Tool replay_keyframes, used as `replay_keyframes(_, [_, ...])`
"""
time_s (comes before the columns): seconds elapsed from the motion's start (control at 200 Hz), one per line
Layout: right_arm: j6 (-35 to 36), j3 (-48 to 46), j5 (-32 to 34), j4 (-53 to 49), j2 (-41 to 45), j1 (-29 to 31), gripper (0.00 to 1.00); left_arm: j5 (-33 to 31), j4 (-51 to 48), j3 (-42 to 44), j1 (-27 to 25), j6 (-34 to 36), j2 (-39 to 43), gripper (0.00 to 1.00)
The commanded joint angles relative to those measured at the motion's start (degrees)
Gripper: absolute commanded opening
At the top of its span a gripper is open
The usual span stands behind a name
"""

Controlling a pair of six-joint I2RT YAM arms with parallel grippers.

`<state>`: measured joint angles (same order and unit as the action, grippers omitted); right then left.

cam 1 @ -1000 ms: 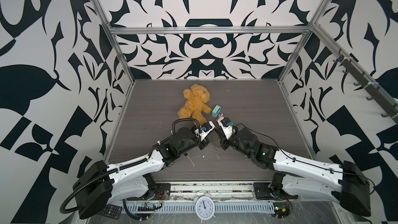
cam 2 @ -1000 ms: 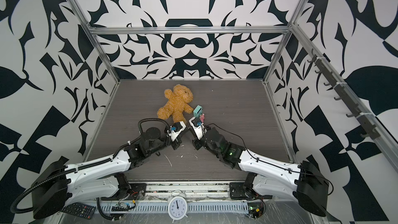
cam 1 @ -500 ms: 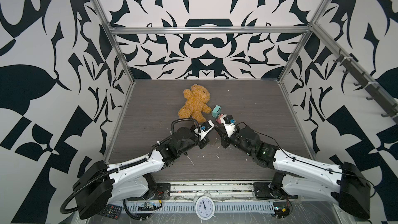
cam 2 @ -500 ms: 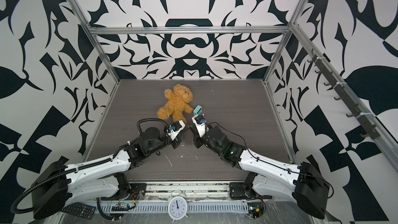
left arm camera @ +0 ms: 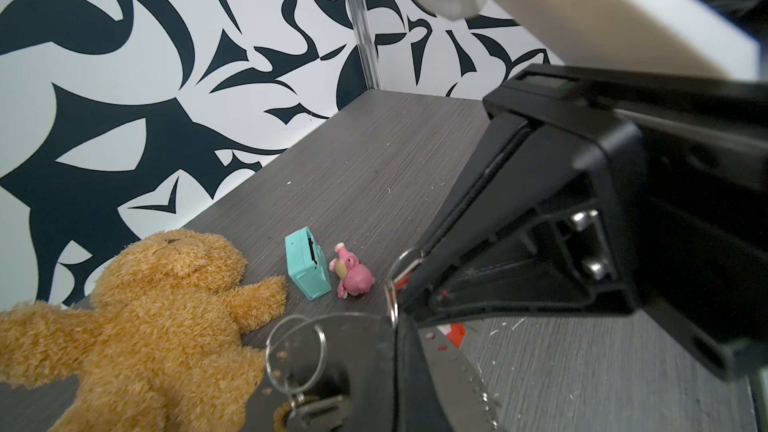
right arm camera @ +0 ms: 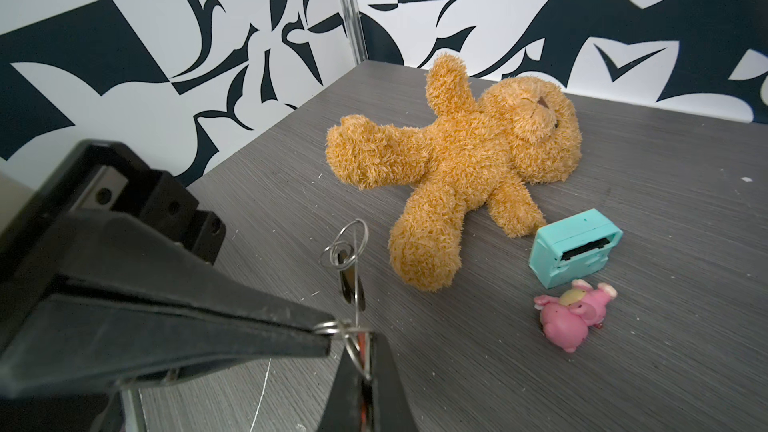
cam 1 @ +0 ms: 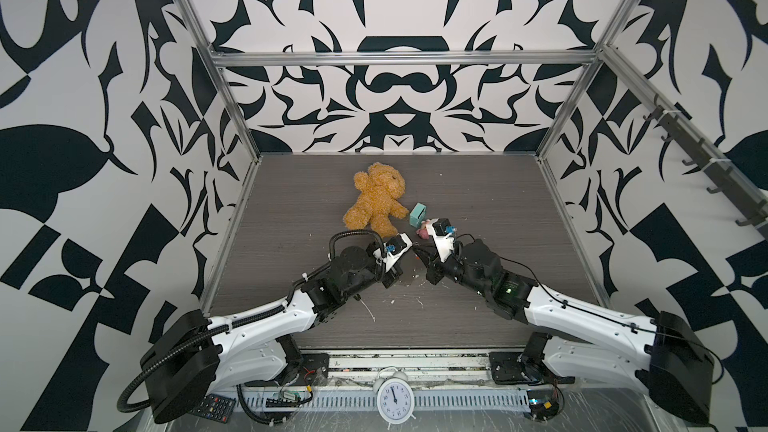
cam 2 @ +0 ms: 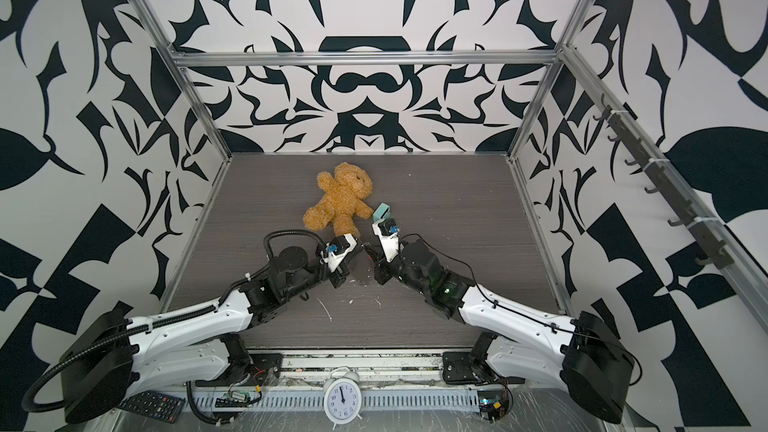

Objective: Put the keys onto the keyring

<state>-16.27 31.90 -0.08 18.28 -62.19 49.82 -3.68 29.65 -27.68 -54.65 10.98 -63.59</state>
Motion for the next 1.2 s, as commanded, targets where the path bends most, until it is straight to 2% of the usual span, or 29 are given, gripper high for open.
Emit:
replay_keyframes(0.0, [-3.42, 1.23, 5.31, -1.32, -1.41, -4.0, 0.0, 2.02, 3.84, 0.89, -0.1, 0.53, 2.33, 0.0])
replay_keyframes(0.315, [-1.45, 1.55, 0.78, -1.2, -0.09, -4.74, 0.0, 1.77, 3.31, 0.29, -0.1, 0.14, 1.73, 0.0])
replay_keyframes(0.38, [-0.67, 1.25, -0.67, -0.34, 0.61, -4.74, 0.0, 1.73, 3.11, 0.02, -0.1, 0.01, 1.48, 0.11])
replay_keyframes(0.75, [0.64, 0.8, -1.54, 0.53, 1.99, -4.23, 0.0, 1.13, 2.65, 0.43, -0.1, -0.06, 4.07, 0.26])
replay_keyframes(0.92, [0.83, 0.66, -1.59, 0.73, 2.08, -4.04, 0.0, 1.39, 3.85, 2.07, -0.1, 0.35, 6.97, 0.28])
replay_keyframes(1.195, [1.46, 0.47, -1.96, 1.22, 2.32, -3.68, 0.0, 3.63, 4.02, 1.41, -0.1, 0.44, 5.76, 0.28])
